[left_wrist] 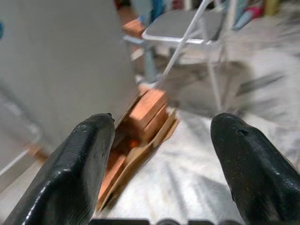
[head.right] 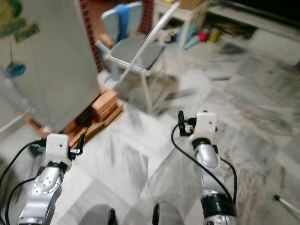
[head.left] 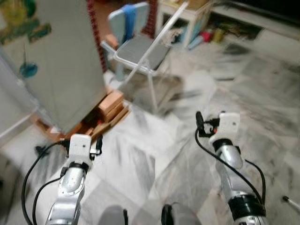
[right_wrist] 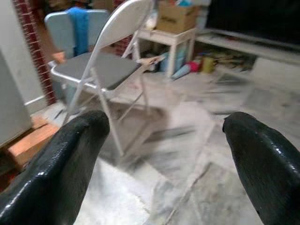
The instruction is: Restocking fridge
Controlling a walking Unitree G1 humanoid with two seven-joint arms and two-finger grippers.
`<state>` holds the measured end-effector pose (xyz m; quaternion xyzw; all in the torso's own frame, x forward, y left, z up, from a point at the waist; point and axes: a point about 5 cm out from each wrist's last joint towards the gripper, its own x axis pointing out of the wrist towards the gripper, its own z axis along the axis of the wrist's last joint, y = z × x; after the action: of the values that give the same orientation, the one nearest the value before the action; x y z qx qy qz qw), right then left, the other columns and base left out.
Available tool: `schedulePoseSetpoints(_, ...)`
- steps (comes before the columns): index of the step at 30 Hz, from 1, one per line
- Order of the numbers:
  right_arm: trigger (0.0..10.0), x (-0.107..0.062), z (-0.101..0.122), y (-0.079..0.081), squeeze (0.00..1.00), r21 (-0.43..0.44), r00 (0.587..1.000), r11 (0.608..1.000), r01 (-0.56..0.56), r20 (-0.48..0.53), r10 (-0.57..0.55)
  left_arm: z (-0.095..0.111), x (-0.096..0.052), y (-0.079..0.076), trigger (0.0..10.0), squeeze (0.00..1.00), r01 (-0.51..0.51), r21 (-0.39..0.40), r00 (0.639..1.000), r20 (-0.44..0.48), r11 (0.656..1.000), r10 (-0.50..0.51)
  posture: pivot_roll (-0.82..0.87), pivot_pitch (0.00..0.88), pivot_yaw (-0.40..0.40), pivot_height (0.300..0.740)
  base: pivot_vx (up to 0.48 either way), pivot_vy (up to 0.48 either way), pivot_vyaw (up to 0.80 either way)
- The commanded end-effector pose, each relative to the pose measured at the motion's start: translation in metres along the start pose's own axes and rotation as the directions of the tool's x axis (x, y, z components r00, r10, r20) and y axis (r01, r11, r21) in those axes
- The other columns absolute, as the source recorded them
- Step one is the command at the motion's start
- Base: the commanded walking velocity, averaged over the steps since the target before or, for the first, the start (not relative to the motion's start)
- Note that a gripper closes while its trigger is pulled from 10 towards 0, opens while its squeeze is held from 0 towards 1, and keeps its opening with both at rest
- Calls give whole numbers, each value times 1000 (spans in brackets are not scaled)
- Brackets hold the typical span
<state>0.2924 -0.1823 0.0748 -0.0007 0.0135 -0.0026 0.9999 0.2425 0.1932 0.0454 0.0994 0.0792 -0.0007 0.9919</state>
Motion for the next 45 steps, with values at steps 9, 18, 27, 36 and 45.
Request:
schedulePoseSetpoints(9, 10000, 3, 6, 12, 0, 12, 999, 999, -40, 29, 40, -4, -5, 12, 10000, 0, -59, -17, 998, -3, 998, 59, 126, 86, -34, 740, 0, 480, 0)
schedulePoseSetpoints(18, 10000, -6, 15, 3, 0, -69, 995, 997, -15, 99, 21, -5, -12, 18, 10000, 0, -121, -60, 992, 20, 991, 122, 115, 53, -50, 740, 0, 480, 0)
schedulePoseSetpoints(27, 10000, -16, 1, 5, 0, -114, 996, 993, -42, 73, 51, -15, -12, 18, 10000, 0, -83, -63, 996, -26, 995, 82, 108, 0, -36, 740, 0, 480, 0)
schedulePoseSetpoints(36, 10000, -8, 7, 17, 0, -128, 992, 989, -77, 90, 89, -8, -6, 13, 10000, 0, -44, -58, 999, 14, 997, 44, 114, 11, -21, 740, 266, 302, -156)
schedulePoseSetpoints(45, 10000, -3, 12, 21, 0, -139, 988, 985, -98, 103, 113, -5, -8, 4, 10000, 0, -2, -60, 999, 37, 998, 4, 112, 47, -21, 740, 421, 0, -322)
